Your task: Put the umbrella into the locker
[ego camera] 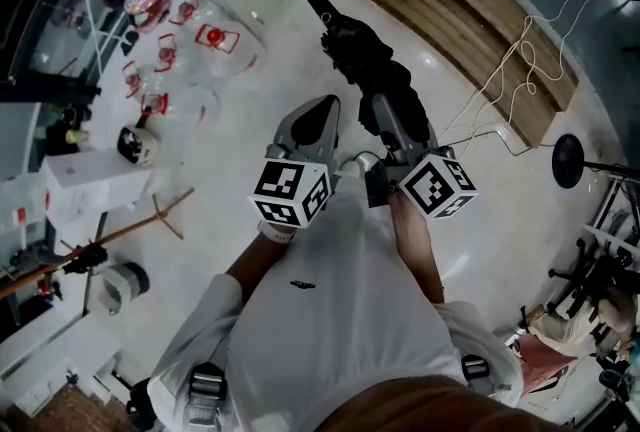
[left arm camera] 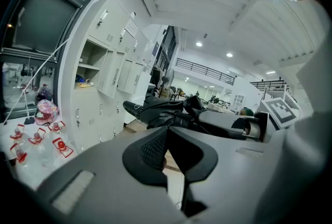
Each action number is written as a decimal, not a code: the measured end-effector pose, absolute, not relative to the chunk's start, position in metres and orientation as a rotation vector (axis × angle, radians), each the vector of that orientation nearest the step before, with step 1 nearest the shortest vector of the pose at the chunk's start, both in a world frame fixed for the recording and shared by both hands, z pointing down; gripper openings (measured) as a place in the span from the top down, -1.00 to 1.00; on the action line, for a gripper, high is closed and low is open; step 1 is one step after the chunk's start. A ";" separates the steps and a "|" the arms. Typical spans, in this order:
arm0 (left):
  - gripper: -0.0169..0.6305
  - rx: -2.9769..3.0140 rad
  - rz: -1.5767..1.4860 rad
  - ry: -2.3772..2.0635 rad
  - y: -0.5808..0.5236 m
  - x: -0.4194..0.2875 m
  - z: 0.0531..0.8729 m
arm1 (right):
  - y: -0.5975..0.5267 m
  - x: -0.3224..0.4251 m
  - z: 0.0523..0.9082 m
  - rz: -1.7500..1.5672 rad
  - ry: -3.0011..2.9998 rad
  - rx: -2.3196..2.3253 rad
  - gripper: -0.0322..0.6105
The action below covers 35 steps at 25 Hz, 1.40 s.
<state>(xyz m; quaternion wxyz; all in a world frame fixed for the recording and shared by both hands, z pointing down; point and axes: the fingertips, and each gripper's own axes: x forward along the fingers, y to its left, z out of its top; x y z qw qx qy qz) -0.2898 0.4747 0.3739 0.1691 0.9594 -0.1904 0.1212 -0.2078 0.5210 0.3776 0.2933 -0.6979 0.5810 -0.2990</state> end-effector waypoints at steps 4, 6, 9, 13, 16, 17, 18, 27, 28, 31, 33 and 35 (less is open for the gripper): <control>0.91 2.725 0.321 -0.556 0.464 -0.279 0.368 | 0.512 -0.193 0.378 -0.800 1.544 -1.876 0.11; 0.91 2.720 0.313 -0.563 0.455 -0.276 0.368 | 0.504 -0.190 0.377 -0.797 1.548 -1.876 0.11; 0.91 2.704 0.316 -0.565 0.440 -0.268 0.376 | 0.491 -0.185 0.378 -0.804 1.560 -1.873 0.11; 0.91 2.700 0.302 -0.557 0.417 -0.249 0.380 | 0.467 -0.171 0.380 -0.811 1.580 -1.877 0.11; 0.91 2.704 0.288 -0.549 0.396 -0.231 0.376 | 0.447 -0.155 0.377 -0.802 1.584 -1.885 0.11; 0.91 2.707 0.285 -0.545 0.389 -0.225 0.374 | 0.441 -0.149 0.376 -0.800 1.582 -1.886 0.11; 0.91 2.710 0.285 -0.541 0.382 -0.219 0.371 | 0.435 -0.143 0.374 -0.798 1.578 -1.883 0.11; 0.91 2.696 0.298 -0.514 0.314 -0.175 0.361 | 0.371 -0.097 0.363 -0.809 1.537 -1.895 0.11; 0.91 2.694 0.296 -0.514 0.305 -0.172 0.361 | 0.363 -0.092 0.363 -0.811 1.533 -1.901 0.11; 0.91 2.684 0.288 -0.509 0.277 -0.163 0.360 | 0.337 -0.080 0.362 -0.812 1.524 -1.918 0.11; 0.91 2.681 0.287 -0.504 0.258 -0.157 0.360 | 0.318 -0.073 0.361 -0.811 1.520 -1.925 0.11; 0.91 2.681 0.286 -0.493 0.239 -0.149 0.360 | 0.299 -0.066 0.361 -0.809 1.516 -1.931 0.11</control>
